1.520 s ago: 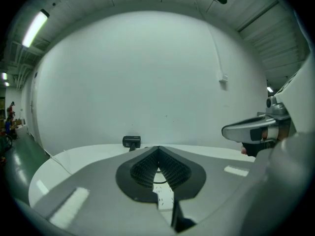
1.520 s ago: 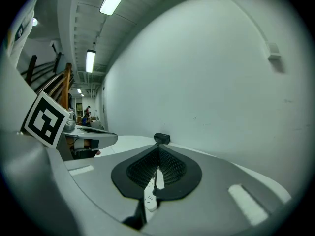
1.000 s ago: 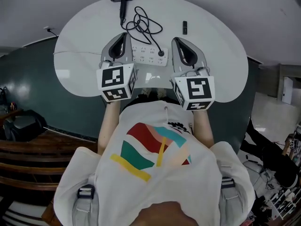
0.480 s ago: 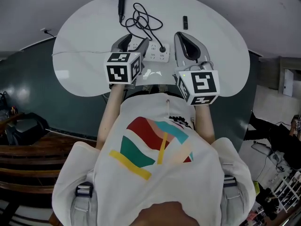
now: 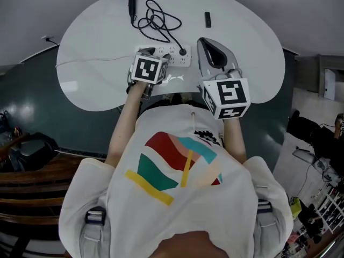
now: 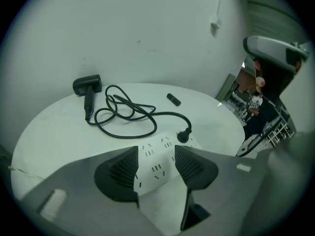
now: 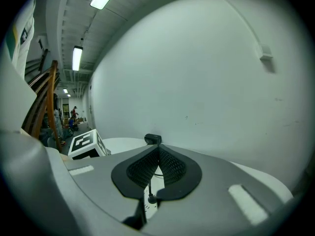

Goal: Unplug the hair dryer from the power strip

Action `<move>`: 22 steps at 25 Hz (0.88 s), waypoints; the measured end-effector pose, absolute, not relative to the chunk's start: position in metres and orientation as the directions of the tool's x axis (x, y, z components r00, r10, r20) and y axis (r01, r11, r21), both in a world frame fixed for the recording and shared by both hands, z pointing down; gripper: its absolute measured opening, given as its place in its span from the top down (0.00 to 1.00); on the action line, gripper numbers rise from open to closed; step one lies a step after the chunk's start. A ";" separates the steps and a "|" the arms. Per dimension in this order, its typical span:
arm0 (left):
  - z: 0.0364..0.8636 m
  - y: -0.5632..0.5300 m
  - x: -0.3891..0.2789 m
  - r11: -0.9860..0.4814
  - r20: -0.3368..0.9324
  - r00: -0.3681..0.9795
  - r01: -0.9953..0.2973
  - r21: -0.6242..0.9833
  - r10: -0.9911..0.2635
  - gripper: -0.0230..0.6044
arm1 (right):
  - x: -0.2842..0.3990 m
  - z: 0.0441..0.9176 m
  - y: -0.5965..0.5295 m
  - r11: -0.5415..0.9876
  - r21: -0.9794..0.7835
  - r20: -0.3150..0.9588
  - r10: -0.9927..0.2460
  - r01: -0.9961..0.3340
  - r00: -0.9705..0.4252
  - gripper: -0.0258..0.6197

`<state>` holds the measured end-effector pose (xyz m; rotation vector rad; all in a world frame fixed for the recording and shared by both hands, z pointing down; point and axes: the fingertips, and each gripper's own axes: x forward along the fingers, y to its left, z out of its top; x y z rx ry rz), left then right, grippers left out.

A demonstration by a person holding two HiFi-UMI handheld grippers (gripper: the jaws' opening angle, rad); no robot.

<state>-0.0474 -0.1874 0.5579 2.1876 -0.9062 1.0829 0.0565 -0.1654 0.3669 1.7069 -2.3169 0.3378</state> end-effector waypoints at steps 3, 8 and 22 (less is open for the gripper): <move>0.568 -0.191 -0.048 -0.672 0.859 0.417 -0.731 0.123 -0.296 0.62 | 0.059 0.370 -0.162 0.290 -0.041 0.340 -0.896 -0.956 -0.286 0.94; 0.585 -0.187 -0.054 -0.665 0.899 0.363 -0.738 0.116 -0.246 0.62 | 0.062 0.374 -0.163 0.290 -0.039 0.347 -0.893 -0.956 -0.285 0.94; 0.585 -0.179 -0.050 -0.709 0.900 0.344 -0.703 0.056 -0.269 0.68 | 0.034 0.417 -0.167 0.514 0.092 0.461 -0.781 -0.853 -0.421 0.72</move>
